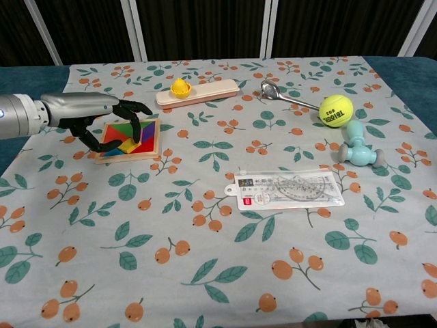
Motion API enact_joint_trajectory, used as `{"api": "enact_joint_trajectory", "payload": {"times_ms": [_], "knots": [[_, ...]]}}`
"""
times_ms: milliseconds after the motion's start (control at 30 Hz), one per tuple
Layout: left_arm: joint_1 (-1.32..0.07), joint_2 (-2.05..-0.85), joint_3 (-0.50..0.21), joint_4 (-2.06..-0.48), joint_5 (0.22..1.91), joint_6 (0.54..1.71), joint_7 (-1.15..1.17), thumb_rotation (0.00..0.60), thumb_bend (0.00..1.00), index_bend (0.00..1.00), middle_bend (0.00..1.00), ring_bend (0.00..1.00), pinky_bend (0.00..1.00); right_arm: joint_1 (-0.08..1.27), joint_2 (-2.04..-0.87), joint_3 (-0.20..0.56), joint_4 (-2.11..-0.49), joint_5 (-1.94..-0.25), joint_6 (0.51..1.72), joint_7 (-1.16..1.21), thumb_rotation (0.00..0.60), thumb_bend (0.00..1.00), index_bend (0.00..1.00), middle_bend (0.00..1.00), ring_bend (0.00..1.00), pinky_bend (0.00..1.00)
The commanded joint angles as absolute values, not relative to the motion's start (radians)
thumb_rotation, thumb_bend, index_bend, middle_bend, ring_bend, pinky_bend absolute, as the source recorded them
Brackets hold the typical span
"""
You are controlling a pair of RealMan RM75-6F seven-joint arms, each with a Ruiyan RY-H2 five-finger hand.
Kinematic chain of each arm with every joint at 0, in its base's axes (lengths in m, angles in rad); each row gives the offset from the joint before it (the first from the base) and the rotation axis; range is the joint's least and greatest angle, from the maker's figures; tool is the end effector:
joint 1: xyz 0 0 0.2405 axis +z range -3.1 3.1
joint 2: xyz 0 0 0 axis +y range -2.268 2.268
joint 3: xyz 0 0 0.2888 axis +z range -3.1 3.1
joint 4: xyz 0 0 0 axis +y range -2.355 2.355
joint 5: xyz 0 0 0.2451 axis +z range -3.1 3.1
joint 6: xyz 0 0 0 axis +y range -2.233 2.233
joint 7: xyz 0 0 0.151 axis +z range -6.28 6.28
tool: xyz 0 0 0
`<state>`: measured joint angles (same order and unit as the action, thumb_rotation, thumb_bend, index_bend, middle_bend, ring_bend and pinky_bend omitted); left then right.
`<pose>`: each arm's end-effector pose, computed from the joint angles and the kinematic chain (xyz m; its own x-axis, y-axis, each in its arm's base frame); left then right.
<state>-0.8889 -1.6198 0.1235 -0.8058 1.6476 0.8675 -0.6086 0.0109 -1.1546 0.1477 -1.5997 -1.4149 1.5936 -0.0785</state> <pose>-0.2548 0.4451 -0.0502 0.5292 0.4101 0.7428 0.7935 -0.5492 -0.2621 -0.3652 -0.1871 0.1648 0.4447 0.1620 0.8809 -0.8933 0.1525 0.4229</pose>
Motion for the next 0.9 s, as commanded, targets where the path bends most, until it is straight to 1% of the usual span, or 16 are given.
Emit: {"api": "enact_joint_trajectory", "payload": {"times_ms": [33, 900], "knots": [[-0.888, -1.620, 0.125, -0.805, 1.648, 0.866, -0.609, 0.600, 0.53, 0.41, 0.04, 0.00, 0.00, 0.011, -1.155, 0.148, -1.600, -1.414, 1.594, -0.079, 0.600, 0.10, 0.00, 0.00, 0.08, 0.23], [-0.882, -1.644, 0.135, -0.756, 1.653, 0.852, -0.612, 0.600, 0.53, 0.41, 0.04, 0.00, 0.00, 0.010, -1.158, 0.151, -1.599, -1.414, 1.599, -0.081, 0.600, 0.10, 0.00, 0.00, 0.08, 0.23]]}}
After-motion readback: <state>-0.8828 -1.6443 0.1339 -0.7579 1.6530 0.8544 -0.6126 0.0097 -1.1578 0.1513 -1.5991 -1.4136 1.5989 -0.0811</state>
